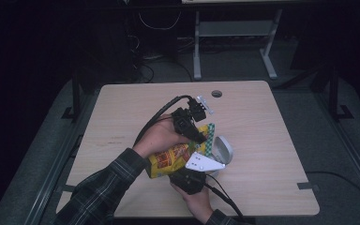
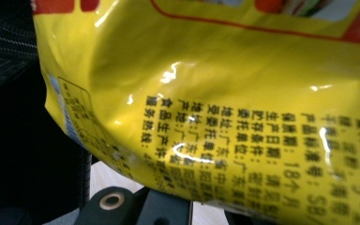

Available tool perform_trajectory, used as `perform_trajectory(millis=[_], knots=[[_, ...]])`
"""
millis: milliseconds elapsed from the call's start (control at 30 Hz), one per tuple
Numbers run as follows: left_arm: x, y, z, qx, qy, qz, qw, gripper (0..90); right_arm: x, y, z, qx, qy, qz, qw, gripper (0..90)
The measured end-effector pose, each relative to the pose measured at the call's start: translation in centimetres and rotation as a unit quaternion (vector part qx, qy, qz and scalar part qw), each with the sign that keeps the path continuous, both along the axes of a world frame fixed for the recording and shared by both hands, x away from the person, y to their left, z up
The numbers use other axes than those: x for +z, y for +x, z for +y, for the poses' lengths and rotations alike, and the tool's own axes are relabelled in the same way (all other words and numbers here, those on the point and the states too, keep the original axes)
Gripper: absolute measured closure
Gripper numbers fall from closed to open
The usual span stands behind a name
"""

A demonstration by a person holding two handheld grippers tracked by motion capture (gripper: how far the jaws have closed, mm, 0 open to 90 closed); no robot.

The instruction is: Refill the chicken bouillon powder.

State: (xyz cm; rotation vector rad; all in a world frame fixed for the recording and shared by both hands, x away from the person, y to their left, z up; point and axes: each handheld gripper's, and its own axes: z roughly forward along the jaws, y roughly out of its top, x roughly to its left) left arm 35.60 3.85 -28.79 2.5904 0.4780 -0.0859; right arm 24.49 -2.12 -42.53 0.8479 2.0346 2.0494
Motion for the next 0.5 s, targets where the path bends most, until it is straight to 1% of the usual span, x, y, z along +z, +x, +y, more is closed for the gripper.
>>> perform_trajectory(millis=[200, 300, 467, 500], knots=[[0.3, -0.2, 0.8, 0.000, -0.021, 0.001, 0.9998, 89.3, -0.3, 0.0, 0.1, 0.001, -0.015, -0.003, 0.9999, 89.8], [0.6, -0.4, 1.5, 0.000, -0.041, 0.003, 0.9992, 89.3, -0.4, 0.0, 0.0, 0.001, -0.019, 0.000, 0.9998, 89.8], [1.2, -0.8, 2.7, -0.011, -0.061, 0.006, 0.9981, 89.4, -0.7, 0.0, 0.1, 0.002, -0.021, 0.011, 0.9997, 89.8], [1.3, -0.9, 3.1, -0.018, -0.066, 0.007, 0.9976, 89.4, -0.7, 0.0, 0.1, 0.002, -0.022, 0.011, 0.9997, 89.8]])
